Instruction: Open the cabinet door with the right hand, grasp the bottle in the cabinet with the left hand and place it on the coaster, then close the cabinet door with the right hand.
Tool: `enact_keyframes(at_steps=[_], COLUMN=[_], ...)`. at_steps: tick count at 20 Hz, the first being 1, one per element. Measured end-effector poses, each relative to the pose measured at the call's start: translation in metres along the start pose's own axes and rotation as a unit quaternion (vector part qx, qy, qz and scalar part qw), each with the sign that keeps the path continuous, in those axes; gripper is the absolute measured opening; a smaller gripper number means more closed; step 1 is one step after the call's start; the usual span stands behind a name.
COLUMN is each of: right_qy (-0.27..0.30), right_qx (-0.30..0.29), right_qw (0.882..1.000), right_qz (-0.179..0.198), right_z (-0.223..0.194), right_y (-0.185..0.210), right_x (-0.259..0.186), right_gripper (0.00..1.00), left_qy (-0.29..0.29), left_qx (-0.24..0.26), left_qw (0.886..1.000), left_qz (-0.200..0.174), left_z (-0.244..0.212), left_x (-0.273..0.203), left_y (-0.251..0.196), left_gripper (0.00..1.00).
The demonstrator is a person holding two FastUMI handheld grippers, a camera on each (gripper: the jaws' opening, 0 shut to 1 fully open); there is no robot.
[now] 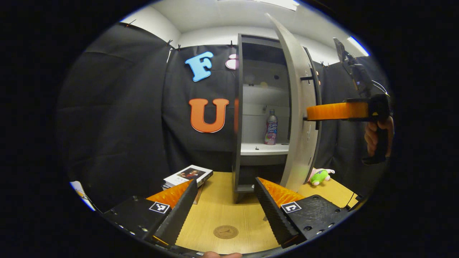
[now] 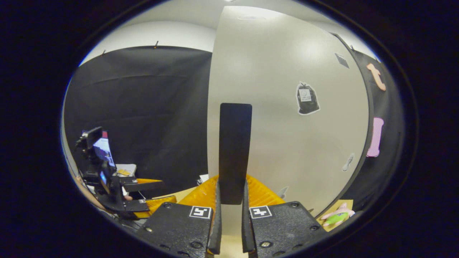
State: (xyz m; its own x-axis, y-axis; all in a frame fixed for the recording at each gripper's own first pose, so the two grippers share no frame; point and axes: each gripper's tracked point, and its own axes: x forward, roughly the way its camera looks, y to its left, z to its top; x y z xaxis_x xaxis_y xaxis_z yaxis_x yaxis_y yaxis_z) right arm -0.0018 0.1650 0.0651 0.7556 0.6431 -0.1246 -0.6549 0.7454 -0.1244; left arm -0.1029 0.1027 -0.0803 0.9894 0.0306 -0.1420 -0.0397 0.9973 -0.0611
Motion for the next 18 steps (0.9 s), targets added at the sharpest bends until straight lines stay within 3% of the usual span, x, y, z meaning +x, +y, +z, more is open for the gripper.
enact_keyframes(at_steps=[5, 10, 13, 18], right_qy=[0.02, 0.044, 0.057, 0.065], right_qx=[-0.013, -0.01, -0.004, 0.004], right_qw=[0.999, 0.997, 0.997, 0.997], right_qz=[0.049, 0.065, 0.048, -0.029], right_z=[0.001, -0.005, -0.009, -0.018], right_y=[0.0, -0.006, -0.018, -0.046], right_x=[-0.038, -0.069, -0.092, -0.128], right_gripper=[0.26, 0.25, 0.25, 0.24], left_qy=[0.011, 0.028, 0.03, 0.032], left_qx=[-0.019, -0.009, -0.003, 0.005], left_qw=[0.999, 0.999, 0.998, 0.995], left_qz=[-0.025, -0.037, -0.053, -0.093], left_z=[0.0, -0.001, 0.003, 0.005], left_x=[0.024, 0.045, 0.062, 0.088], left_y=[-0.038, -0.063, -0.08, -0.122], left_gripper=[0.95, 0.95, 0.95, 0.95])
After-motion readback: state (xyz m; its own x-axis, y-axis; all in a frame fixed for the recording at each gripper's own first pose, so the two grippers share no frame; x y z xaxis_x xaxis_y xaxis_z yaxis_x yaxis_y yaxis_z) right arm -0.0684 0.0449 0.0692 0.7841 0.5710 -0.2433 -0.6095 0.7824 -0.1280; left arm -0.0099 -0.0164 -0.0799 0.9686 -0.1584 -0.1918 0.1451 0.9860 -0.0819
